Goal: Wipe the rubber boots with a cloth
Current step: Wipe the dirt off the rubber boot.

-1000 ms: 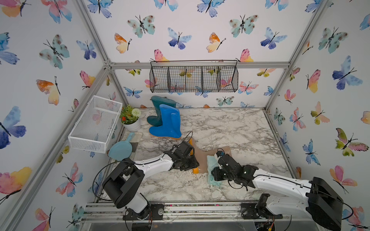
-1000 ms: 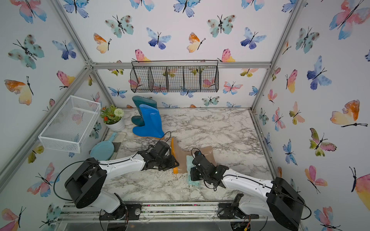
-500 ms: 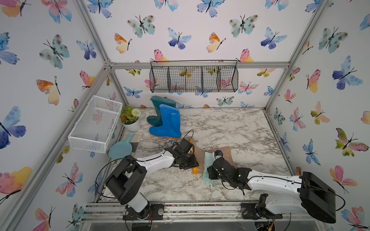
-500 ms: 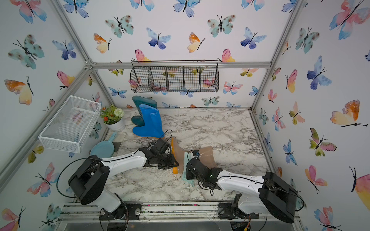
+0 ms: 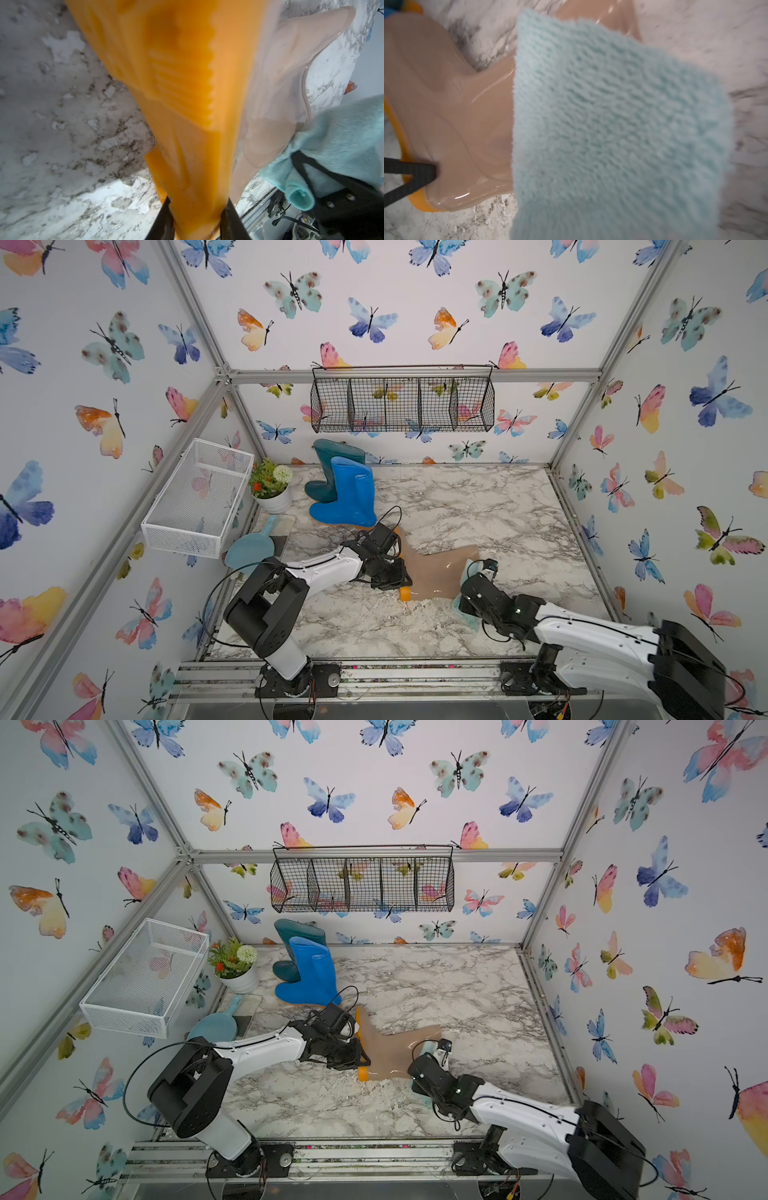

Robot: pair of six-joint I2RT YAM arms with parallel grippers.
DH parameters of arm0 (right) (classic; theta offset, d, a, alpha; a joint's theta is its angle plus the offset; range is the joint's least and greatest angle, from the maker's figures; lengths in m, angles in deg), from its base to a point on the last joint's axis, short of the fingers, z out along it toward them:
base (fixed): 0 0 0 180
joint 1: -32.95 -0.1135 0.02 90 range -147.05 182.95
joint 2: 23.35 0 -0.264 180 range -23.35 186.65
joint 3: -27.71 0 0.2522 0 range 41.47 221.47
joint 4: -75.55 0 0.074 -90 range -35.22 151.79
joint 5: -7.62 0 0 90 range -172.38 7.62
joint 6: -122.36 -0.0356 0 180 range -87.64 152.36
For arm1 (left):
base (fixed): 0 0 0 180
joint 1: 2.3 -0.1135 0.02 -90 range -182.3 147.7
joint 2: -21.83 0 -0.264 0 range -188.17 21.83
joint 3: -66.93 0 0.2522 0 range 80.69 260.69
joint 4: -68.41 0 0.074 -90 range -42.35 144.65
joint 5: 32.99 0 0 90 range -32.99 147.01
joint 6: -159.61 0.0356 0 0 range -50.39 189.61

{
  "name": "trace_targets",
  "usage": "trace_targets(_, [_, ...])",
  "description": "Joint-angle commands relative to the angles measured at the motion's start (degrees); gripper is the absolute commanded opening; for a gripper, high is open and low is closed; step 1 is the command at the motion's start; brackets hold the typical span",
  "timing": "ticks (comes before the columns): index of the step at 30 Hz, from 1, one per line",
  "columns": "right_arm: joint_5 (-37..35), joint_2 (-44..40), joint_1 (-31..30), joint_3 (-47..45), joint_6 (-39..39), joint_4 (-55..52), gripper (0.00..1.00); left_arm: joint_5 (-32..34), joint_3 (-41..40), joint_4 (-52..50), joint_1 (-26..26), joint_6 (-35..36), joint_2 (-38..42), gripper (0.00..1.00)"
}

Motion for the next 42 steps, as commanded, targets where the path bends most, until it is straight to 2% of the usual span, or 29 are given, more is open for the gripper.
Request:
trace_targets(1, [10.1,9.9,-5.4,8.6,14.3,13.1,0.03,-1.6,-0.6,1.0,0.1,2.8,-1.5,0.00])
trace_targets(2, [11.7,12.4,-7.5,11.0,16.9,15.1,0.03,-3.9,-1.0,1.6,0.0,2.5,-1.4,0.00])
trace_targets(5, [13.5,16.5,-11.0,15.2,19.4,15.8,0.02,-5.1,-1.9,2.8,-0.2,2.2,-1.4,0.00])
trace_targets(7, [11.1,16.0,-11.1,14.1,16.7,14.2,0.02,-5.0,-2.3,2.8,-0.3,2.4,-1.0,0.00])
trace_targets(9, [5.6,13.5,-9.8,11.5,11.0,10.8,0.02,-5.1,-2.8,2.9,-0.5,2.4,-0.2,0.00])
trace_targets(13, [4.9,8.2,3.3,7.3,-1.2,-7.3,0.03,-4.8,-3.2,2.0,-1.2,3.2,1.3,0.00])
trace_targets(17, [8.7,5.6,19.9,6.4,4.8,-15.4,0.03,-5.2,-2.4,0.6,-2.2,4.8,2.2,0.00])
trace_targets(20, [12.1,6.3,30.5,6.9,7.4,-17.0,0.03,-5.1,-1.0,-1.1,-2.7,6.8,1.6,0.00])
trace_targets(22, [12.3,7.0,32.6,7.4,7.3,-17.6,0.03,-6.5,0.9,-2.1,-2.8,7.7,0.2,0.00])
trace_targets(24, [16.4,7.9,32.0,9.5,9.6,-17.1,0.03,-6.2,2.1,-1.9,-2.8,8.0,-0.3,0.00])
trace_targets(25, [17.3,7.9,29.8,10.7,10.3,-16.6,0.02,-5.8,2.1,-0.9,-2.9,7.6,-0.4,0.00])
trace_targets(29, [10.8,5.7,9.6,16.0,11.6,-13.8,0.02,-6.5,0.4,3.0,-2.8,4.2,-1.5,0.00])
trace_targets(31, [11.2,5.9,1.5,16.2,11.2,-7.3,0.03,-6.7,-1.4,5.0,-2.5,2.8,-0.7,0.00])
trace_targets(33, [13.9,8.6,-3.3,15.1,10.8,-0.7,0.03,-7.3,-2.6,5.1,-2.4,2.2,-0.1,0.00])
trace_targets(35, [16.0,13.7,-4.6,15.2,9.3,-1.2,0.02,-7.6,-3.3,4.4,-2.4,2.0,0.3,0.00])
trace_targets(37, [13.1,16.8,-4.5,15.4,5.1,-8.5,0.03,-7.6,-2.8,3.1,-2.5,2.1,0.4,0.00])
trace_targets(39, [8.7,15.4,-2.6,14.1,-0.4,-16.8,0.02,-7.0,-1.9,1.9,-2.5,3.0,0.7,0.00])
trace_targets(42, [7.2,7.3,4.1,7.5,-5.5,-24.5,0.02,-5.5,-0.9,-0.7,-2.4,5.2,0.9,0.00])
